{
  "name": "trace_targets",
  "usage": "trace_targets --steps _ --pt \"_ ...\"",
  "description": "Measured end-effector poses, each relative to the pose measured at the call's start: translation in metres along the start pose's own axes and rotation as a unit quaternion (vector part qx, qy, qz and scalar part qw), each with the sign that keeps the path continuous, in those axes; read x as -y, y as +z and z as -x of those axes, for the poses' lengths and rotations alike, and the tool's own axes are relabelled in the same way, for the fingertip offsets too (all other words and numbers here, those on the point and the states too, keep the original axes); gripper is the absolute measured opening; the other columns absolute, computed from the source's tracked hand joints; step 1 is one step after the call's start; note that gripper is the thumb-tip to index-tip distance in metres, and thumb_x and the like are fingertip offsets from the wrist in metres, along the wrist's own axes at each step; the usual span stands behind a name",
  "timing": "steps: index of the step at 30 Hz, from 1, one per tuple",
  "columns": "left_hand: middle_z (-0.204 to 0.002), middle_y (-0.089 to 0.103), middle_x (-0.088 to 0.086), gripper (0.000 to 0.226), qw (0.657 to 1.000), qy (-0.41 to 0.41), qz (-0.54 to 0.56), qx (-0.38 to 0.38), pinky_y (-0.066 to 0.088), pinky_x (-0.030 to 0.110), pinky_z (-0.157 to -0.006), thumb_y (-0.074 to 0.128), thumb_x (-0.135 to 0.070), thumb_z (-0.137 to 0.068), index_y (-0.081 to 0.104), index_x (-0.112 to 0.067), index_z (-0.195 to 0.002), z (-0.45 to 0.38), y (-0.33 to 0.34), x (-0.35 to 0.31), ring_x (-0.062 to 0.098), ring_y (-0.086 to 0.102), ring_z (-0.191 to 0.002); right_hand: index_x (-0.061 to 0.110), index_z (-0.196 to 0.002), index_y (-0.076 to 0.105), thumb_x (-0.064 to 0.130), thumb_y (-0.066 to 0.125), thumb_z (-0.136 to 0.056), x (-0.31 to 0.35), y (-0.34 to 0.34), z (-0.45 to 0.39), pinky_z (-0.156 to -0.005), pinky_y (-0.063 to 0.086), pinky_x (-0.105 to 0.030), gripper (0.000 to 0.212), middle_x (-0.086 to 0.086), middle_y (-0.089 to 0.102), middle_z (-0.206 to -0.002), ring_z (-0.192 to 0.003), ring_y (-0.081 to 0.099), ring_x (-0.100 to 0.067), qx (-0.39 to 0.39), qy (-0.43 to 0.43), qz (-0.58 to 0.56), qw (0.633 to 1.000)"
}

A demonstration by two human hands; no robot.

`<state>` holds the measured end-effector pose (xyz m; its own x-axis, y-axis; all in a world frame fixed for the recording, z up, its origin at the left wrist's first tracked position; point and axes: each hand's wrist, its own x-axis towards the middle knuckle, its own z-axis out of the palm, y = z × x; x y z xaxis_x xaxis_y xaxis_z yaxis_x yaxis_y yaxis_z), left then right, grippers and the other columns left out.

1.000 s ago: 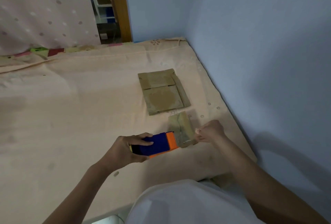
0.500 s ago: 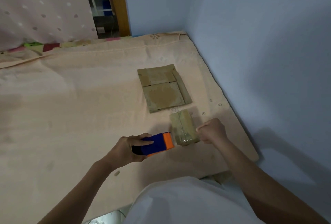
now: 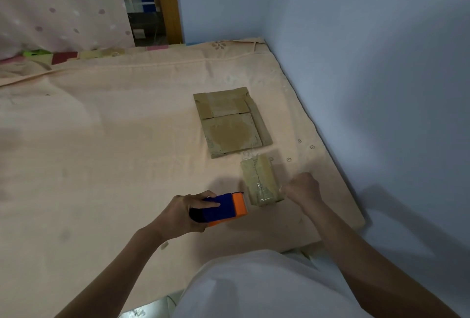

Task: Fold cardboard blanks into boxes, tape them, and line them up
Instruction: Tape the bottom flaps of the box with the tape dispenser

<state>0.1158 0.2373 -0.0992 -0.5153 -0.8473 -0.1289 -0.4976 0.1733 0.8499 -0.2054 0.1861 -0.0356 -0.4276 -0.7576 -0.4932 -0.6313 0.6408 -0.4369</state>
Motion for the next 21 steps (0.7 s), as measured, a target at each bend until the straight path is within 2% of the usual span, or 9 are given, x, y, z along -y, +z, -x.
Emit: trace_targets --steps 2,9,13,16,21 --pt "-0.136 0.055 -0.021 0.065 1.000 0.001 0.001 0.006 0.052 0.016 -0.092 0.087 -0.006 -0.069 0.068 -0.031 -0.126 0.000 0.002 0.003 -0.002 0.056 -0.119 0.007 -0.061 0.052 0.009 0.075 -0.074 -0.002 0.001 -0.001 -0.049 0.032 -0.024 0.027 -0.006 0.052 -0.060 -0.057 0.053 -0.023 0.001 -0.002 0.005 1.000" --pt "-0.136 0.055 -0.021 0.063 1.000 0.005 -0.001 0.010 0.053 0.019 -0.093 0.086 -0.007 -0.070 0.068 -0.031 -0.125 -0.005 0.003 0.007 -0.001 0.057 -0.118 0.006 -0.062 0.056 0.009 0.075 -0.072 -0.006 0.002 -0.005 -0.049 0.033 -0.024 0.022 -0.007 0.054 -0.061 -0.056 0.054 -0.023 -0.002 -0.007 0.013 1.000" --pt "-0.135 0.056 -0.021 0.062 1.000 0.011 -0.004 0.023 0.053 0.020 -0.093 0.086 -0.009 -0.071 0.068 -0.032 -0.125 -0.011 0.003 0.008 0.000 0.058 -0.117 0.008 -0.057 0.049 0.009 0.075 -0.072 -0.008 0.003 -0.009 -0.044 0.029 -0.023 0.030 -0.003 0.050 -0.058 -0.056 0.051 -0.023 -0.010 0.001 0.013 1.000" --pt "-0.135 0.056 -0.021 0.060 0.999 0.015 -0.017 0.035 0.053 0.021 -0.094 0.085 -0.010 -0.072 0.068 -0.031 -0.126 -0.015 0.004 0.009 0.001 0.058 -0.117 0.005 -0.063 0.057 0.009 0.075 -0.071 -0.009 0.005 -0.010 -0.045 0.032 -0.022 0.020 -0.007 0.057 -0.064 -0.068 0.062 -0.029 -0.013 0.001 0.015 1.000" --pt "-0.131 0.056 -0.023 0.060 0.998 0.017 -0.034 0.057 0.053 0.020 -0.092 0.084 -0.010 -0.072 0.068 -0.031 -0.125 -0.025 0.010 0.009 0.000 0.060 -0.113 0.001 -0.069 0.062 0.008 0.068 -0.075 -0.010 0.006 -0.011 -0.047 0.032 -0.022 0.011 -0.009 0.061 -0.068 -0.068 0.060 -0.029 -0.015 -0.001 0.013 1.000"
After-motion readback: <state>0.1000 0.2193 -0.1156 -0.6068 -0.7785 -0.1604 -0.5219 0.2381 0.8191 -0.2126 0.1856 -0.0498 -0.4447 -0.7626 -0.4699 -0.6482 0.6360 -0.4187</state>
